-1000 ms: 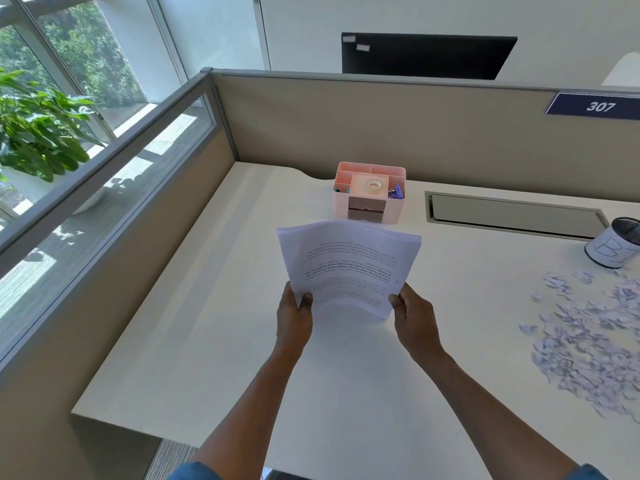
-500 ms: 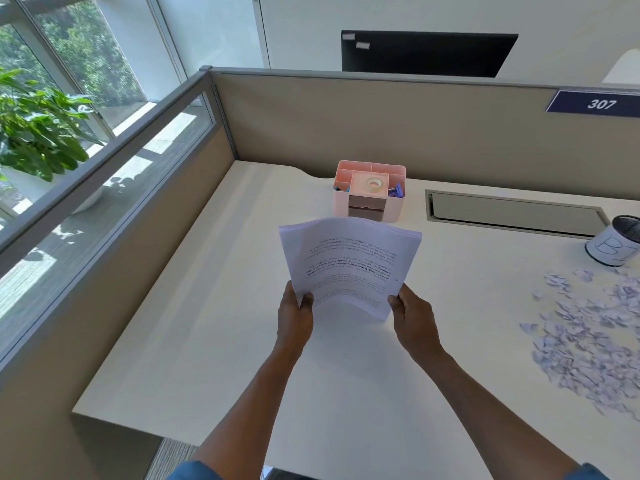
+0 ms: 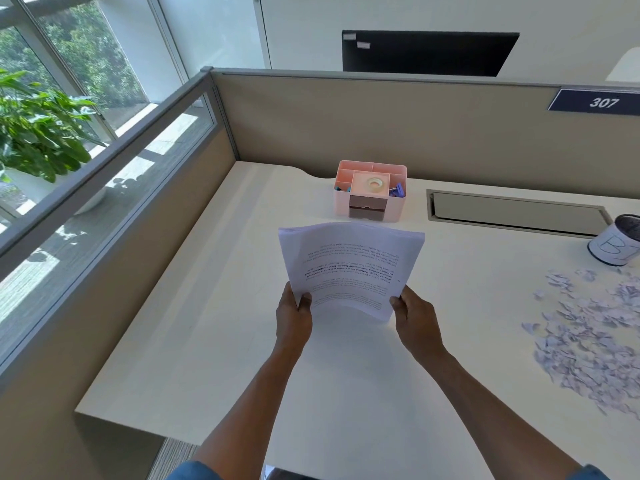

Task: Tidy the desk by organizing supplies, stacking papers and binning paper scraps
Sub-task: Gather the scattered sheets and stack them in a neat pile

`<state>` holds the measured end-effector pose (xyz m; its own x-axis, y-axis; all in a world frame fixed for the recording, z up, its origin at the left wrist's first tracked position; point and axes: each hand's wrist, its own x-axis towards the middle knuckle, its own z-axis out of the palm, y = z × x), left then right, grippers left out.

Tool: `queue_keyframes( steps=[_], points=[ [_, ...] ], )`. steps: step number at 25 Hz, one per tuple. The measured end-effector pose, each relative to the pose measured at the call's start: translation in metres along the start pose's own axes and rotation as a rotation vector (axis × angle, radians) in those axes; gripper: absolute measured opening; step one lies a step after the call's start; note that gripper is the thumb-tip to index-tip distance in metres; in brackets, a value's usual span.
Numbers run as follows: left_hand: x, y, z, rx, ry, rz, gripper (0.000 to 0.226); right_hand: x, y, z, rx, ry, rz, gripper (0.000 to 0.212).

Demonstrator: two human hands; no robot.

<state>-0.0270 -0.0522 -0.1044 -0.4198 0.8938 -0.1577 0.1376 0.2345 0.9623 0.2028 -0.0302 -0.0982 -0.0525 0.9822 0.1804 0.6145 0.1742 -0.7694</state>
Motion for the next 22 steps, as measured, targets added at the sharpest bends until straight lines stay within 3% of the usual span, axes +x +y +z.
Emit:
queue_keyframes(
  steps=[6,10,13,17,19,22],
  points=[
    [0.003,0.003,-0.004,0.078,-0.020,0.043,0.035,0.002,0.006,-0.002,0.015,0.013,0.015,0.012],
    [0.008,0.003,-0.017,0.201,-0.064,0.089,0.033,0.005,0.008,-0.008,0.171,-0.083,0.152,0.009],
    [0.014,0.006,-0.028,0.270,-0.082,0.090,0.032,0.013,0.001,-0.024,0.322,0.024,0.177,0.028],
    [0.023,0.015,-0.041,0.375,-0.098,0.131,0.034,0.047,-0.029,-0.067,0.220,0.210,-0.062,0.045],
    [0.028,0.023,-0.044,0.448,-0.116,0.172,0.029,0.063,-0.051,-0.085,0.073,0.157,-0.187,0.059],
    [0.035,0.042,-0.045,0.568,-0.153,0.257,0.021,0.081,-0.085,-0.100,-0.095,-0.083,-0.252,0.072]
  ],
)
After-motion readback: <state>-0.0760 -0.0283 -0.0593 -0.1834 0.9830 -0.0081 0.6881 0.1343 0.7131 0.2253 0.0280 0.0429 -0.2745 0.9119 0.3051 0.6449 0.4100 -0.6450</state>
